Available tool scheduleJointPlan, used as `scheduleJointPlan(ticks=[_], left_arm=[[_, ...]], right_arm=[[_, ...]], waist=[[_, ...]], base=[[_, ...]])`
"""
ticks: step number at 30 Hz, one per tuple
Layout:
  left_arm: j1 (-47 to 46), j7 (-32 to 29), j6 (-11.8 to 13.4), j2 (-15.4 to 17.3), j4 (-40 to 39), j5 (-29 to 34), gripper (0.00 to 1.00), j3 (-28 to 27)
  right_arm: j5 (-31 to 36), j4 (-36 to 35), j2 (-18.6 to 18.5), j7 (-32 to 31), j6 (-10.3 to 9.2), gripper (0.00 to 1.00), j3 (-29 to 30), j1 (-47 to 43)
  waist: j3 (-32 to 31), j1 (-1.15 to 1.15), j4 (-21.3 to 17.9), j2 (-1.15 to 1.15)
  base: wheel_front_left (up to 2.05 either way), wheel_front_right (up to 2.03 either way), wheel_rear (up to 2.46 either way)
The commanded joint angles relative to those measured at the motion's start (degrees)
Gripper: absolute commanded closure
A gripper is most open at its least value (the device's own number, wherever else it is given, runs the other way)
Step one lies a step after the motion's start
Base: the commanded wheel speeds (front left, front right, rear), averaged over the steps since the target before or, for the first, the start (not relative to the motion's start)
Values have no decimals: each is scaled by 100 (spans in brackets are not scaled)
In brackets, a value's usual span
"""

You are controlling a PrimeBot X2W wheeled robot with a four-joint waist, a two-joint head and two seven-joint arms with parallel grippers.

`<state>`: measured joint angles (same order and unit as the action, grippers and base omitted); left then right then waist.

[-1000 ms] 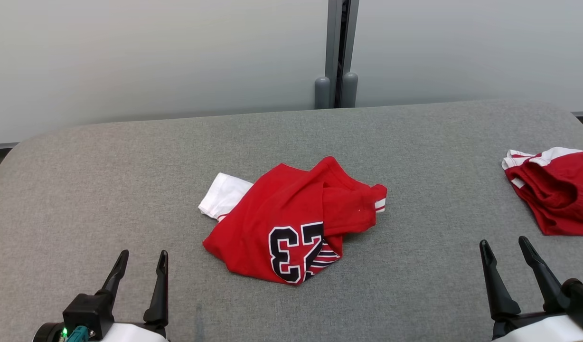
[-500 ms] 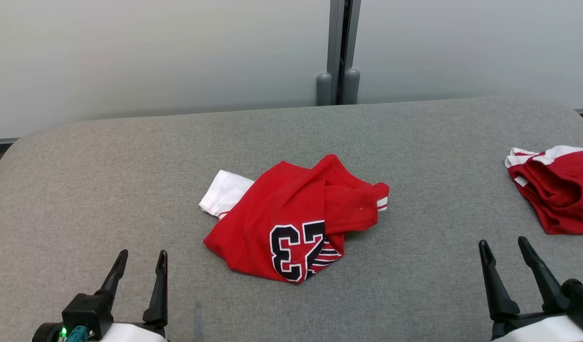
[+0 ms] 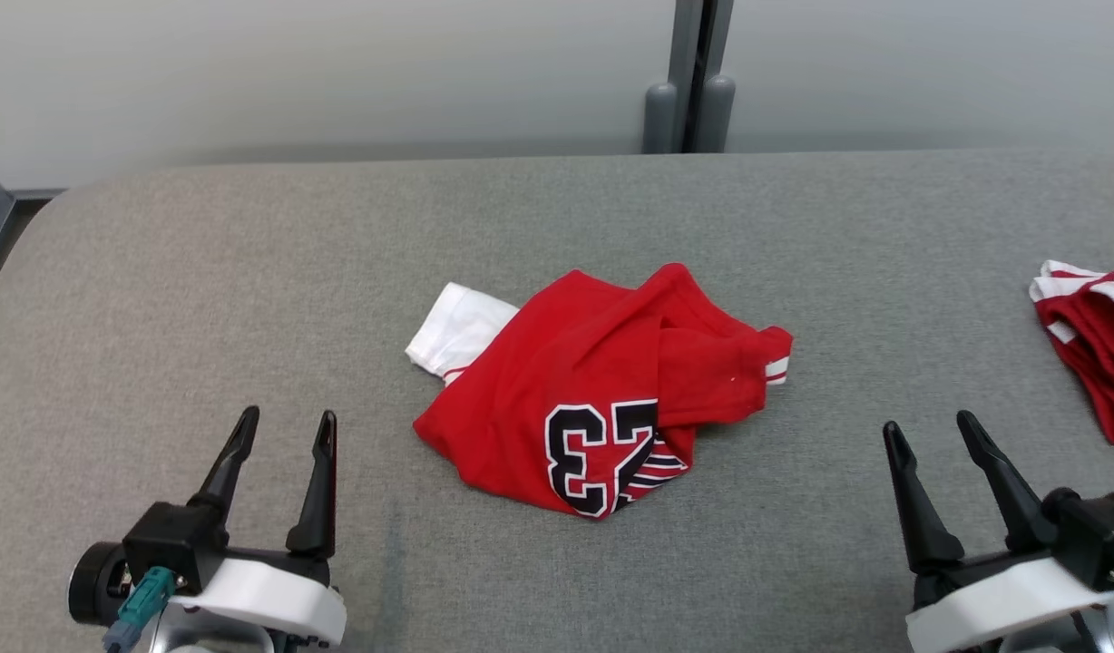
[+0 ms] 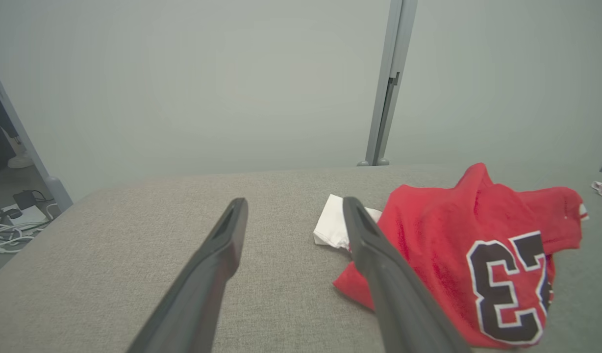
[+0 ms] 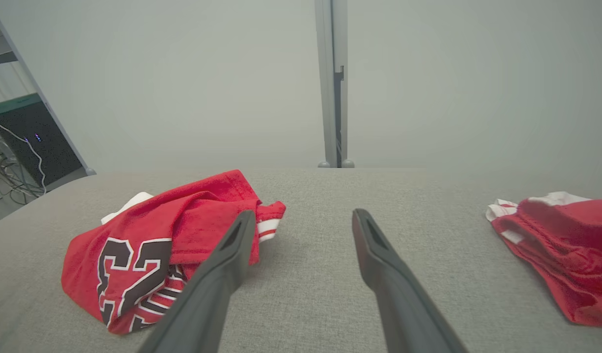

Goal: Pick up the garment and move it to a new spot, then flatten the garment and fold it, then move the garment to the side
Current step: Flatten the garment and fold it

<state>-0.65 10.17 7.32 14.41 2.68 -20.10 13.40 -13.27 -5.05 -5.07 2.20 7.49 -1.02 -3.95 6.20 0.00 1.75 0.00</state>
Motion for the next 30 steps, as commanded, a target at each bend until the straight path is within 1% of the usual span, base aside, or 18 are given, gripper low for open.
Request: scheduleJointPlan(ticks=[1, 8, 13, 14, 16, 22, 23, 24, 25, 26, 27, 30], left_arm=[[-174, 48, -36, 25, 31, 35, 0, -1], [-658, 249, -161, -107, 255, 32, 0, 75], [-835, 351, -205, -225, 436, -6, 0, 106], [-835, 351, -205, -225, 436, -6, 0, 106], [-888, 401, -232, -292, 517, -18, 0, 108], [-999, 466, -277, -345, 636, 4, 0, 84], [-995, 463, -276, -348, 654, 17, 0, 83], [-1004, 472, -282, -348, 669, 28, 0, 82], [-1024, 478, -287, -344, 673, 40, 0, 76], [-1042, 481, -294, -348, 680, 40, 0, 69], [-1055, 485, -299, -354, 692, 39, 0, 65], [-1069, 496, -315, -361, 716, 54, 0, 46]], right_arm=[[-36, 33, -54, -26, 2, 0, -64, 134], [-232, 587, -312, -5, 2, 0, -591, 839], [-341, 1125, -467, -6, 2, 0, -815, 1219], [-341, 1125, -467, -6, 2, 0, -815, 1219], [-413, 1430, -562, 24, 2, 0, -906, 1393], [-597, 1840, -675, 81, 2, 0, -1157, 1674], [-625, 1868, -688, 109, 2, 9, -1199, 1704], [-673, 1895, -692, 122, 2, 51, -1239, 1732], [-694, 1909, -711, 140, 2, 62, -1284, 1745], [-720, 1910, -722, 156, 2, 91, -1325, 1748], [-756, 1907, -726, 157, 2, 100, -1359, 1737], [-845, 1801, -741, 219, 2, 100, -1472, 1644]], waist=[[254, 0, 221, 0], [784, 0, 629, 0], [989, 0, 824, 0], [989, 0, 824, 0], [1064, 0, 879, 0], [1159, 0, 896, 0], [1171, 0, 893, 0], [1182, 0, 886, 0], [1192, 0, 879, 0], [1199, 0, 872, 0], [1202, 0, 863, 0], [1192, 0, 832, 0]], base=[[0, 0, 0], [0, 0, 0], [0, 0, 0], [0, 0, 0], [0, 0, 0], [0, 0, 0], [0, 0, 0], [0, 0, 0], [0, 0, 0], [0, 0, 0], [0, 0, 0], [0, 0, 0]])
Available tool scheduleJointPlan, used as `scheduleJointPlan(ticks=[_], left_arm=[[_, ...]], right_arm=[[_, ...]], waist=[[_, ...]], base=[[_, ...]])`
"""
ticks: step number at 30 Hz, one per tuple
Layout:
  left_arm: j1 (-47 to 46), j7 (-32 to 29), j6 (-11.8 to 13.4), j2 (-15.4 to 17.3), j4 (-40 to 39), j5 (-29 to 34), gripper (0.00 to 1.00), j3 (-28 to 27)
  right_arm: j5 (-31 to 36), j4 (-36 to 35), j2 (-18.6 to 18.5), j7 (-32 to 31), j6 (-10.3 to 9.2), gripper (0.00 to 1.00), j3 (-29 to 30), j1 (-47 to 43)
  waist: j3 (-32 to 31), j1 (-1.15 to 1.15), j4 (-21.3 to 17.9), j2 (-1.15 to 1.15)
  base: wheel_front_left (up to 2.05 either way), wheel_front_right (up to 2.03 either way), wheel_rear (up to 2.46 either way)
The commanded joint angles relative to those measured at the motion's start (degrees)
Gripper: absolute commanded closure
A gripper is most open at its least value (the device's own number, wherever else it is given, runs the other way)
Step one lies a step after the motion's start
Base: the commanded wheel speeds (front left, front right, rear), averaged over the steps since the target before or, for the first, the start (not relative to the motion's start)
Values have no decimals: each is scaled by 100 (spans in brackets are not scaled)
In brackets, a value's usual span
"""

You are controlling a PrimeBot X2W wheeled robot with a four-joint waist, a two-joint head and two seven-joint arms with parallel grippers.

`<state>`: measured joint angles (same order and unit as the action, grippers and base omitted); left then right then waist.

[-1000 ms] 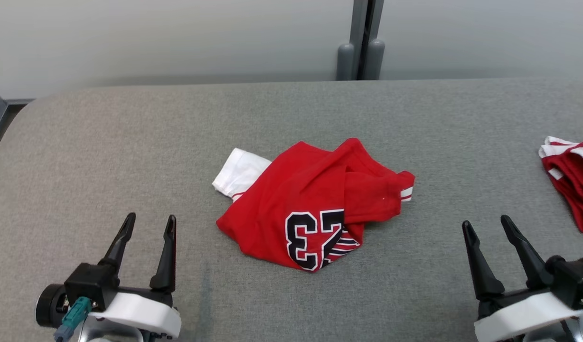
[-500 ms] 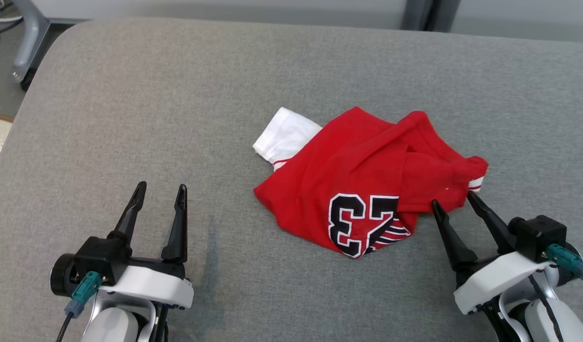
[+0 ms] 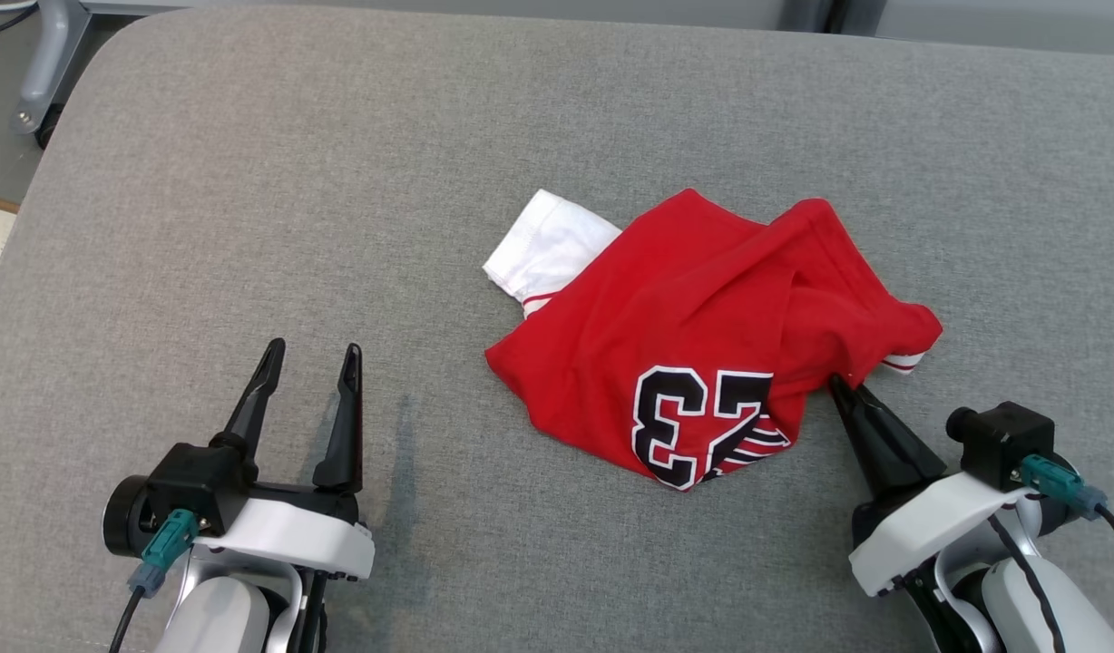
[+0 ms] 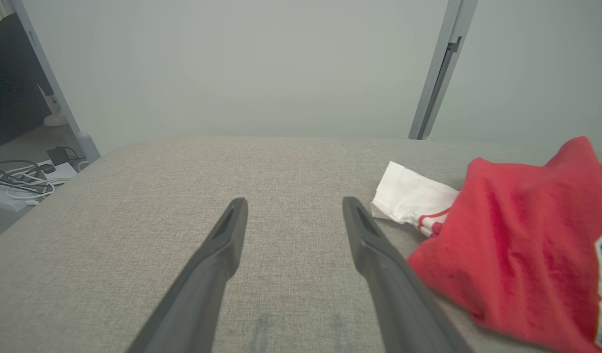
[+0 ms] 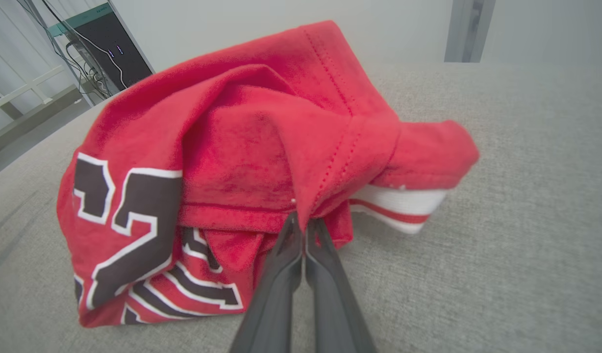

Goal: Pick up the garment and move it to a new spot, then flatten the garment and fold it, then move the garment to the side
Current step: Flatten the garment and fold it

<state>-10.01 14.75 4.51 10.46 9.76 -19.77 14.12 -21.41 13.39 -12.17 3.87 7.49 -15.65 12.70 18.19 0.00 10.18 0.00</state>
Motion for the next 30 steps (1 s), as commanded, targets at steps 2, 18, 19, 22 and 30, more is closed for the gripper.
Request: scheduleJointPlan(ticks=[2, 18, 19, 22, 30], left_arm=[[-115, 36, -28, 33, 19, 31, 0, -45], [146, -18, 48, 165, -37, -35, 0, -142], [141, -32, 66, 176, -58, -33, 0, -144], [226, -43, 93, 205, -105, -51, 0, -161], [271, -94, 156, 300, -242, -74, 0, -213]], right_arm=[[-47, -140, -15, 66, 2, 100, -60, -121], [195, -2009, 92, 6, 2, 100, 196, -570], [238, -2118, 108, -35, 2, 100, 274, -591], [329, -2445, 129, -120, 2, 100, 542, -646], [575, -3201, 223, -283, 2, 100, 1360, -841]], waist=[[-35, 0, -53, 0], [-501, 0, -568, 0], [-525, 0, -596, 0], [-571, 0, -688, 0], [-553, 0, -906, 0]], base=[[0, 0, 0], [0, 0, 0], [0, 0, 0], [0, 0, 0], [0, 0, 0]])
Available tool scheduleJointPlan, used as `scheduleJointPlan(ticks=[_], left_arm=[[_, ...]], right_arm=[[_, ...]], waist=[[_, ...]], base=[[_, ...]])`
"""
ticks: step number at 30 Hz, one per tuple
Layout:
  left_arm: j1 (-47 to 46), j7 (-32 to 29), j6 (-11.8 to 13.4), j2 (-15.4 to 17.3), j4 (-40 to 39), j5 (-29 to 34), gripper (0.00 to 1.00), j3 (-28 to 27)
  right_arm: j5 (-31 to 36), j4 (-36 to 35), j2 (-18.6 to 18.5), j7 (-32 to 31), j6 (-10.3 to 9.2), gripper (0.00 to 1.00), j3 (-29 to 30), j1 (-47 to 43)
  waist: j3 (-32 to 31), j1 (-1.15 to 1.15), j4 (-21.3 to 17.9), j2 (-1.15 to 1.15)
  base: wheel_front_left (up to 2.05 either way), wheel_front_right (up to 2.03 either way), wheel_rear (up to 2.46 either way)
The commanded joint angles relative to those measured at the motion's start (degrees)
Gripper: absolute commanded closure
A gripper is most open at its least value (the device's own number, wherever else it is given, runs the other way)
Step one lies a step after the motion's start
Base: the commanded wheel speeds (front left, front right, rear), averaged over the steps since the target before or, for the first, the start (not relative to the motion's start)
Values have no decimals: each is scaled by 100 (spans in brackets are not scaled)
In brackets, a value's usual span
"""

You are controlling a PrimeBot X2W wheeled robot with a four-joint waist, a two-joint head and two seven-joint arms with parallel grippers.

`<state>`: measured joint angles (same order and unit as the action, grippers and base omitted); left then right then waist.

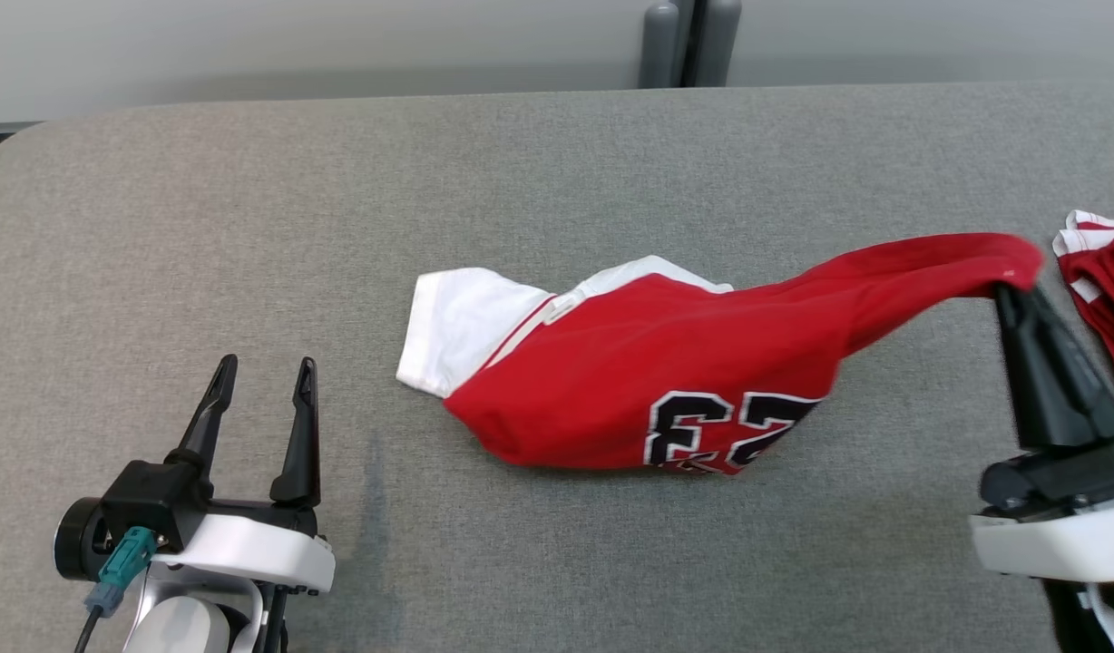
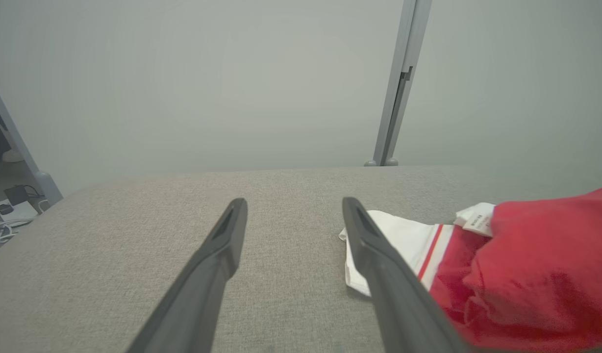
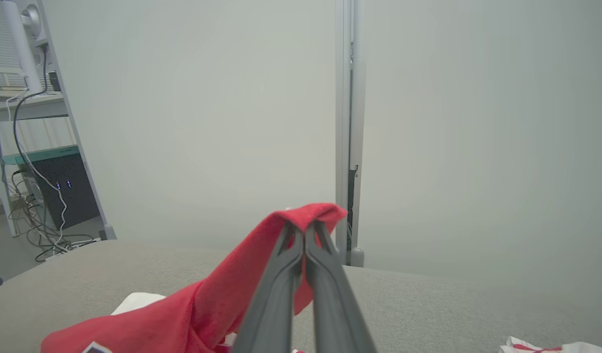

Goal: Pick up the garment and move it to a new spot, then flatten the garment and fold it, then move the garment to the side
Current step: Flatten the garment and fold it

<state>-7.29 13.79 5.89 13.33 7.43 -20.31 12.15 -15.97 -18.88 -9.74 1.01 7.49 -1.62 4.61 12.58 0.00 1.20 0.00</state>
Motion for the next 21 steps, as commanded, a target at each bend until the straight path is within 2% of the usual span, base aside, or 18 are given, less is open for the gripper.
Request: scheduleJointPlan(ticks=[1, 5, 8, 14, 21], left_arm=[[-6, -7, 24, 22, -34, -23, 0, -22], [-32, -33, 64, 67, -122, -28, 0, -38], [-54, -49, 75, 86, -175, -27, 0, -32], [-119, -42, 81, 107, -236, -24, 0, -4], [-148, -26, 89, 143, -227, -38, 0, -13]], right_arm=[[41, -70, 22, -14, 2, 100, 91, -75], [77, -211, 199, -50, 2, 100, 669, -286], [25, 4, 336, -48, 2, 100, 1042, -490], [-307, 1279, 485, 104, 2, 100, 1134, -727], [-726, 2843, 456, 486, 2, 100, 772, -463]], waist=[[21, 0, -29, 0], [100, 0, -91, 0], [165, 0, -125, 0], [258, 0, -149, 0], [326, 0, -149, 0]], base=[[0, 0, 0], [0, 0, 0], [0, 0, 0], [0, 0, 0], [0, 0, 0]])
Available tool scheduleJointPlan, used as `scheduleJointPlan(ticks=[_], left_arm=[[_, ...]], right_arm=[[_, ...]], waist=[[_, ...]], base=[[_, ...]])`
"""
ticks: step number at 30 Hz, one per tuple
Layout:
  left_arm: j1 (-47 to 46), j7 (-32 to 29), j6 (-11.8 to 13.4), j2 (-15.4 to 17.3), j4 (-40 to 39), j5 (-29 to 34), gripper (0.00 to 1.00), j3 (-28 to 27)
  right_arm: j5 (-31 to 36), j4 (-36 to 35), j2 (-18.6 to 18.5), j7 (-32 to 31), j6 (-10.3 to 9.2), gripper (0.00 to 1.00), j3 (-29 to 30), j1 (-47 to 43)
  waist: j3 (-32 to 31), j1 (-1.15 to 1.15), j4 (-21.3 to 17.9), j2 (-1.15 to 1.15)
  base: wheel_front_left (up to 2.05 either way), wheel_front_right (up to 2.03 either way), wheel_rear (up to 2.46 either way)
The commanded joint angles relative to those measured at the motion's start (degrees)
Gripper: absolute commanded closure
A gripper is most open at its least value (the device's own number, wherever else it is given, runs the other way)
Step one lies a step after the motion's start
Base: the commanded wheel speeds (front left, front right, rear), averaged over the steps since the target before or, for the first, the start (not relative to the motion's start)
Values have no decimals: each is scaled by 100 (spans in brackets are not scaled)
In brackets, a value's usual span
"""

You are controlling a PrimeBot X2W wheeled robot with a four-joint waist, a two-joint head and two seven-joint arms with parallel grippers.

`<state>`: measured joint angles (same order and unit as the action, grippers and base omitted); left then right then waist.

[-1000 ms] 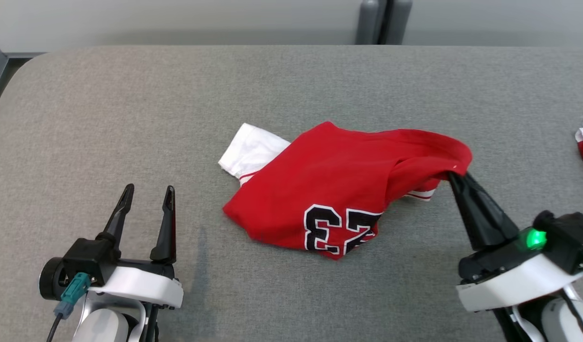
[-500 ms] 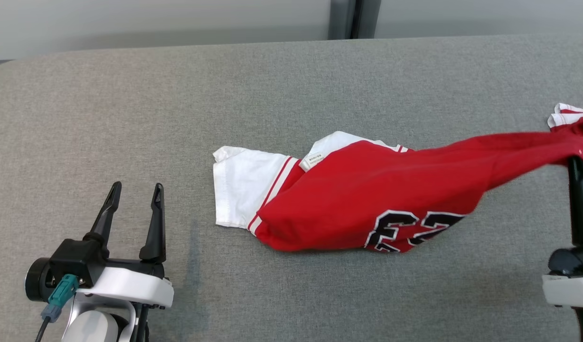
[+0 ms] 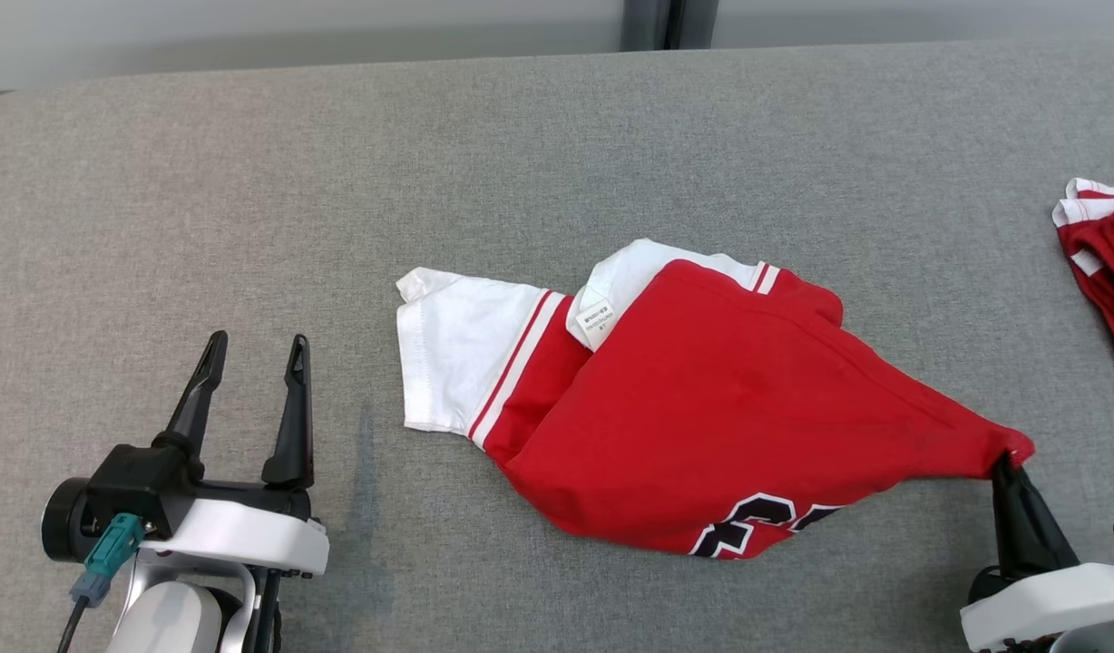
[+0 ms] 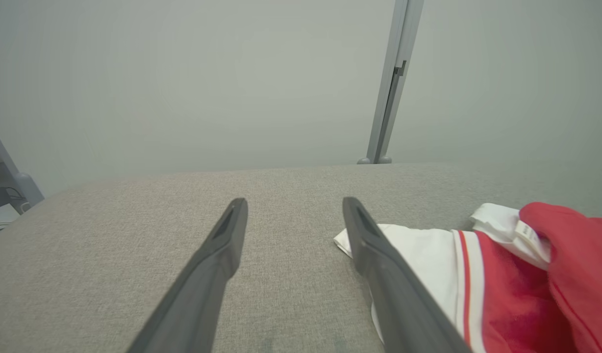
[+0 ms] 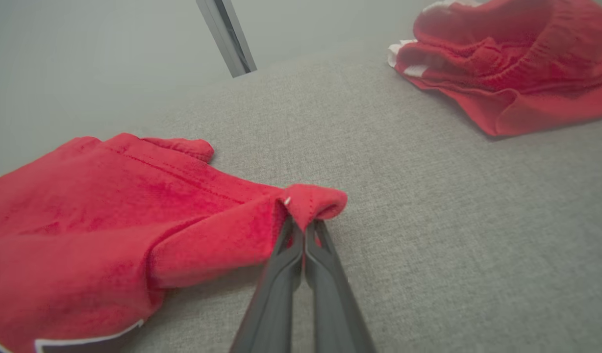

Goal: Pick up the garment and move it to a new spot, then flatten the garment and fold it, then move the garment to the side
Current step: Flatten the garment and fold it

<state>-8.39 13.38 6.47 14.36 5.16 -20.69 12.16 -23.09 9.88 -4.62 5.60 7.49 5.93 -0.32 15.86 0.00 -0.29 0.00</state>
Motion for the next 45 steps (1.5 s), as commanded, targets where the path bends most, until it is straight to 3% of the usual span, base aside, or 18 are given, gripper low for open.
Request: scheduleJointPlan(ticks=[1, 4, 5, 6, 7, 13, 18, 29, 45], left_arm=[[-32, 17, 38, 41, 5, -2, 0, -14], [-12, 23, 52, 41, 16, -17, 0, -2], [0, 25, 53, 41, 20, -25, 0, -1], [14, 28, 57, 44, 29, -29, 0, -1], [27, 31, 67, 42, 35, -36, 0, 0], [100, 49, 123, 30, 33, -58, 0, -23], [250, 64, 187, 29, 50, -66, 0, -49], [640, -1, 284, 49, 3, -106, 0, 9], [701, -98, 348, 106, -150, -84, 0, 120]], right_arm=[[-44, 101, -74, 94, 3, 100, -27, 75], [-152, 447, -142, 188, 2, 100, -155, 181], [-185, 520, -185, 213, 2, 73, -186, 223], [-189, 583, -230, 230, 3, 13, -175, 233], [-171, 642, -285, 245, 2, 0, -147, 246], [31, 363, -458, 471, 3, 0, 175, 346], [369, -325, -433, 420, 3, 0, 315, 317], [879, -1553, -314, -158, 2, 0, -173, -18], [952, -1878, -150, -435, 2, 0, -167, -418]], waist=[[-6, 0, -2, 0], [-33, 0, -5, 0], [-48, 0, -8, 0], [-64, 0, -12, 0], [-80, 0, -16, 0], [-213, 0, -27, 0], [-416, 0, -31, 0], [-879, 0, 14, 0], [-830, 0, 37, 0]], base=[[0, 0, 0], [0, 0, 0], [0, 0, 0], [0, 0, 0], [0, 0, 0], [0, 0, 0], [0, 0, 0], [0, 0, 0], [0, 0, 0]])
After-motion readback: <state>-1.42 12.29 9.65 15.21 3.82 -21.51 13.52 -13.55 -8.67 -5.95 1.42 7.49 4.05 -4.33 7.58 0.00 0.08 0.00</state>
